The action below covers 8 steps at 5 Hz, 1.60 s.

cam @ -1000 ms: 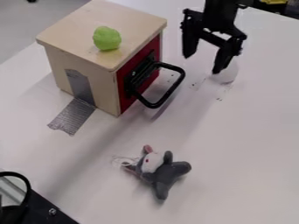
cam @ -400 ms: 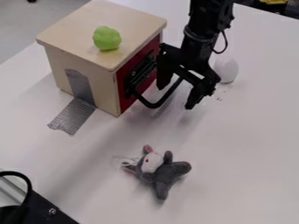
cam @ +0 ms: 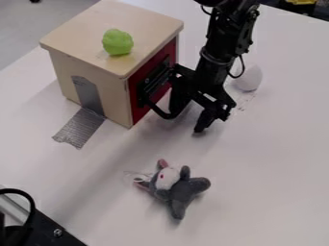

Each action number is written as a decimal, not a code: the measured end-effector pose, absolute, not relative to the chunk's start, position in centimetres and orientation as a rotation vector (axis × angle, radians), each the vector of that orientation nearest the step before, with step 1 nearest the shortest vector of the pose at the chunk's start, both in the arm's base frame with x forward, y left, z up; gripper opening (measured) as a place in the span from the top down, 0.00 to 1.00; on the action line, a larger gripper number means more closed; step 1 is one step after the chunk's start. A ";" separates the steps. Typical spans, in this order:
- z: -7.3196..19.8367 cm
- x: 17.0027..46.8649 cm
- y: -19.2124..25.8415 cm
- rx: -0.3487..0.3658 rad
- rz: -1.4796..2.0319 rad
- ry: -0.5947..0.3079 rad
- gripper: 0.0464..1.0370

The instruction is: Open the drawer

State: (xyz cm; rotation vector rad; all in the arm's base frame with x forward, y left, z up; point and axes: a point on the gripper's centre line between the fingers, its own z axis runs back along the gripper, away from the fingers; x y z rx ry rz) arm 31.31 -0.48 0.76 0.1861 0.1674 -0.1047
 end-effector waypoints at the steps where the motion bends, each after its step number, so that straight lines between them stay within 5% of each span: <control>1: 0.7 31.3 -0.8 0.169 -0.100 0.165 0.65; 2: 0.7 31.3 -1.3 0.139 -0.080 0.164 0.86; 3: 0.8 31.2 -1.9 0.108 -0.060 0.175 0.91; 8: 1.9 31.6 -8.0 0.067 -0.123 0.168 0.92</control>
